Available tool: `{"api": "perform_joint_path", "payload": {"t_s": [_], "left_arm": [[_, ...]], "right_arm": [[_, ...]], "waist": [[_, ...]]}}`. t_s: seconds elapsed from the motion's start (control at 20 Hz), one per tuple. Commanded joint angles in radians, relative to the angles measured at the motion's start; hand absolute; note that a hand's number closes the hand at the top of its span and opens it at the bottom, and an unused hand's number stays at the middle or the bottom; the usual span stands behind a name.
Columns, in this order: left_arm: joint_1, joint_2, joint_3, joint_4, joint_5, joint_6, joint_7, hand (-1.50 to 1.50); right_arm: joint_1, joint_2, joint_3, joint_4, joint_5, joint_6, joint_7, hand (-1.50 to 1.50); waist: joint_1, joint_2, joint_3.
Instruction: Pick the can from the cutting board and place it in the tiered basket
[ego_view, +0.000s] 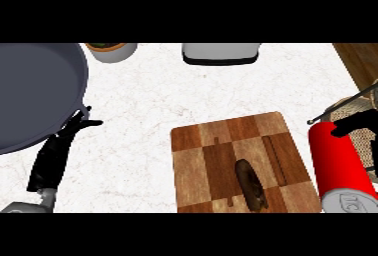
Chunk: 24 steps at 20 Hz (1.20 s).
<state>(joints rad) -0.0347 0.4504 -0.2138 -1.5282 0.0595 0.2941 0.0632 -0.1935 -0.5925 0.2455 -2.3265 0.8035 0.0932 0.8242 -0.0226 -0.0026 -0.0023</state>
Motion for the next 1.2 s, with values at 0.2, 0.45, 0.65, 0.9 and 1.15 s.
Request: {"api": "perform_joint_path", "payload": {"t_s": [0.2, 0.45, 0.65, 0.9, 1.15], "left_arm": [[-0.105, 0.010, 0.085, 0.084, -0.005, -0.018, -0.023, 0.00], [-0.108, 0.006, 0.082, 0.094, -0.014, -0.034, -0.022, 0.00], [-0.061, 0.002, 0.070, -0.012, -0.029, -0.021, 0.046, 0.00], [-0.079, 0.024, 0.100, -0.011, -0.010, -0.060, 0.036, 0.00], [-0.126, 0.002, 0.114, 0.101, -0.021, -0.069, -0.026, 0.00]], "right_arm": [[0.001, -0.139, -0.327, 0.115, -0.224, 0.111, -0.233, 1.50], [0.026, -0.217, -0.433, 0.251, -0.159, 0.105, -0.363, 1.50], [0.029, -0.256, -0.532, 0.345, -0.203, 0.128, -0.482, 1.50], [0.012, -0.264, -0.527, 0.542, -0.211, 0.103, -0.665, 1.50], [-0.004, -0.233, -0.514, 0.624, -0.265, 0.139, -0.726, 1.50]], "waist": [[0.011, 0.004, 0.003], [0.012, 0.004, 0.003], [0.018, 0.001, 0.003], [0.030, 0.004, 0.003], [0.026, 0.007, 0.002]]}}
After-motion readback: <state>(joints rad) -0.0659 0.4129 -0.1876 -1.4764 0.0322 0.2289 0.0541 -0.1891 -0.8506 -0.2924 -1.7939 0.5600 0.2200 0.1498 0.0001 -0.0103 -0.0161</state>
